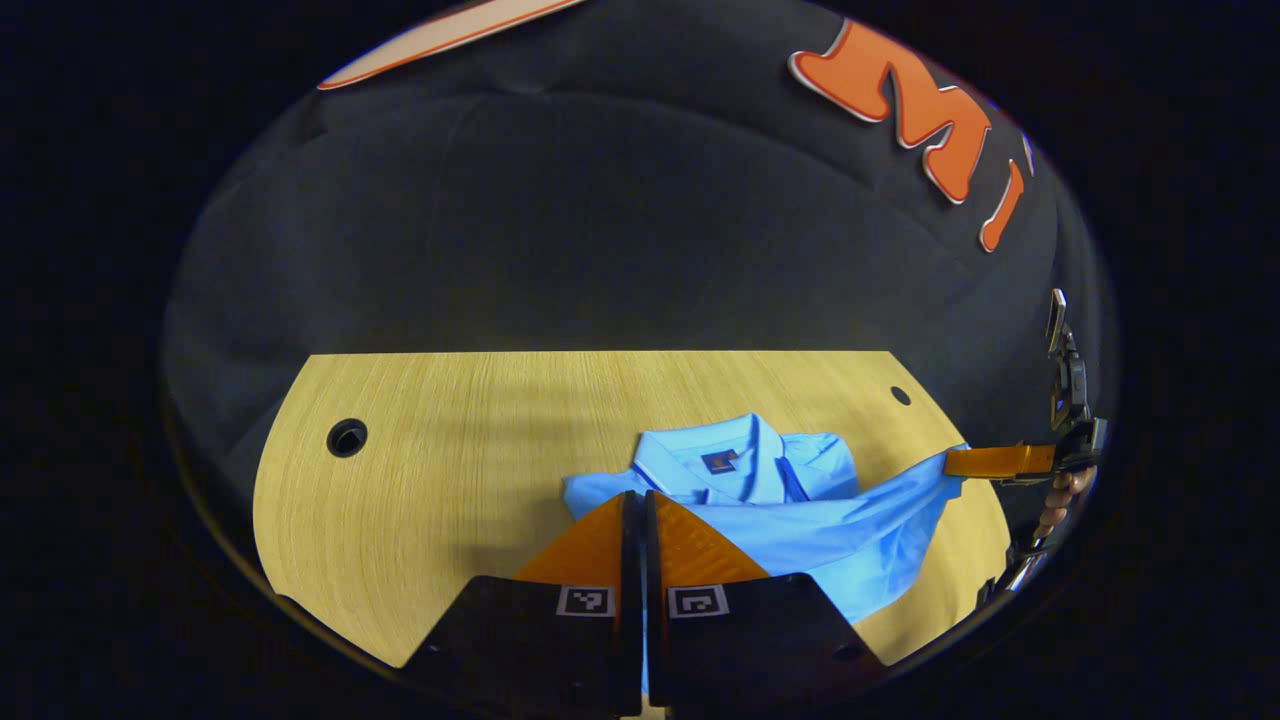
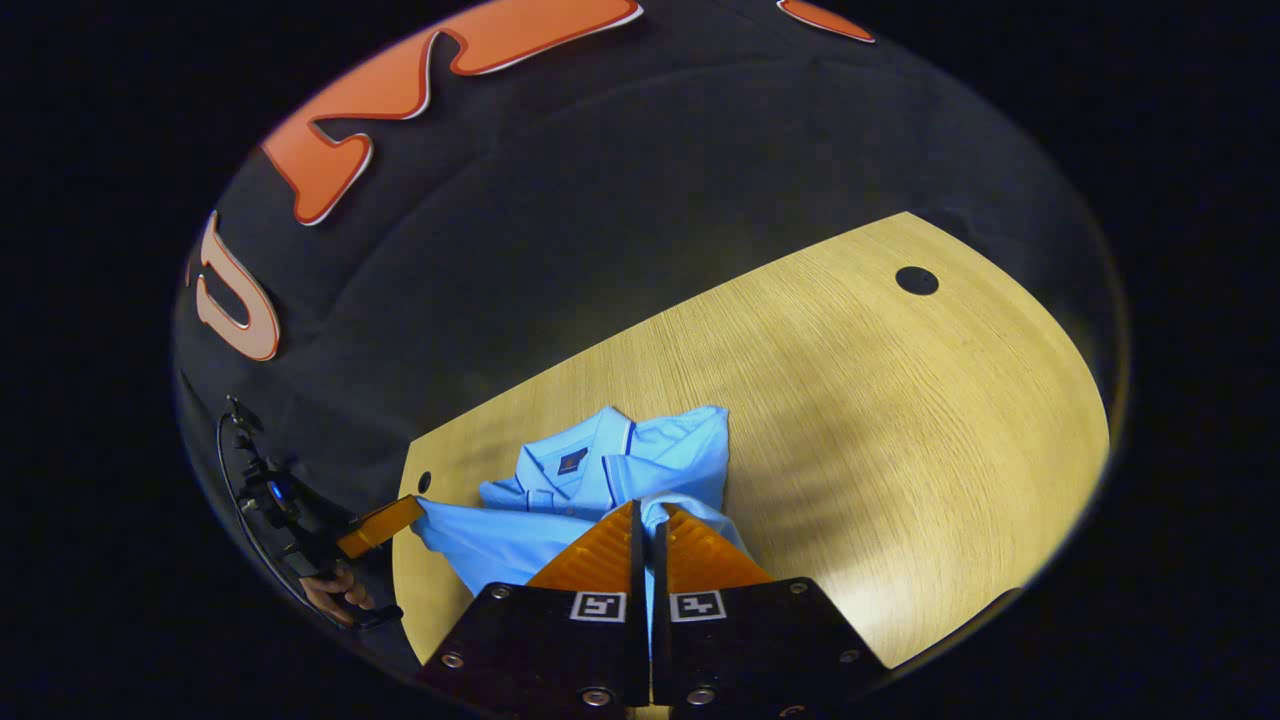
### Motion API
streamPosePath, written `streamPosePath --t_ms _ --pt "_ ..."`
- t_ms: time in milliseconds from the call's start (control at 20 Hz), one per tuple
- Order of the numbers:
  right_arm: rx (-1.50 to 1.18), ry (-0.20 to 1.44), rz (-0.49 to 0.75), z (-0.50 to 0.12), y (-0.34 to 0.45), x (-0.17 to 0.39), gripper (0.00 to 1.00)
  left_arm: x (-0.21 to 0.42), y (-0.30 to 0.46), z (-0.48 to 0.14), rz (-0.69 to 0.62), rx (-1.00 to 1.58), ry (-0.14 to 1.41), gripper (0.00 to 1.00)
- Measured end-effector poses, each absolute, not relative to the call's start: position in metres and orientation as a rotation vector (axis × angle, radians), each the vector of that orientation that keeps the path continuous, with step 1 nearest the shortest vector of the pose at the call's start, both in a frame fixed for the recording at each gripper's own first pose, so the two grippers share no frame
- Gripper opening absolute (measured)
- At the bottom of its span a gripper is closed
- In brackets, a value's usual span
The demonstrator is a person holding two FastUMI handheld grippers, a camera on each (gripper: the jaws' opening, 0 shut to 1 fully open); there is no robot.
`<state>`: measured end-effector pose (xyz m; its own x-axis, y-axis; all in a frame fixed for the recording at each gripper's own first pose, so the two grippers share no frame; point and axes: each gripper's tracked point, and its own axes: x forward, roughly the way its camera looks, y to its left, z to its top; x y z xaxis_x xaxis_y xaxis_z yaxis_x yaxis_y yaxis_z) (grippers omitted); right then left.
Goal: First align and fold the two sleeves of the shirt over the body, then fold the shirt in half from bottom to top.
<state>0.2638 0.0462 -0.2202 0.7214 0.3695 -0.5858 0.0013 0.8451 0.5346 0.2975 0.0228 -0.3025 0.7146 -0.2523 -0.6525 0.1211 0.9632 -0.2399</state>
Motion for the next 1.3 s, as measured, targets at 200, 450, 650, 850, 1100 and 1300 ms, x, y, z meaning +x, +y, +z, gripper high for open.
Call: streamPosePath --t_ms 200,450,650,850,1100,1300 --pt "0.506 0.764 0.209 -0.234 0.056 0.302 0.02 0.325 0.036 -0.327 -0.180 -0.126 0.768 0.06" --pt "0.512 0.764 0.219 -0.240 0.071 0.319 0.04 0.328 0.039 -0.332 -0.148 -0.079 0.793 0.09" --pt "0.424 0.716 0.234 -0.225 0.064 0.302 0.39 0.311 0.036 -0.304 -0.138 -0.103 0.773 0.34" --pt "0.335 0.655 0.269 -0.196 0.053 0.268 0.82 0.278 0.035 -0.245 -0.112 -0.057 0.671 0.80" --pt "0.240 0.538 0.258 -0.164 0.025 0.214 0.99 0.204 0.008 -0.191 -0.104 -0.042 0.584 0.98" --pt "0.172 0.468 0.253 -0.152 0.002 0.156 0.99 0.140 -0.012 -0.165 -0.072 -0.011 0.507 0.98"
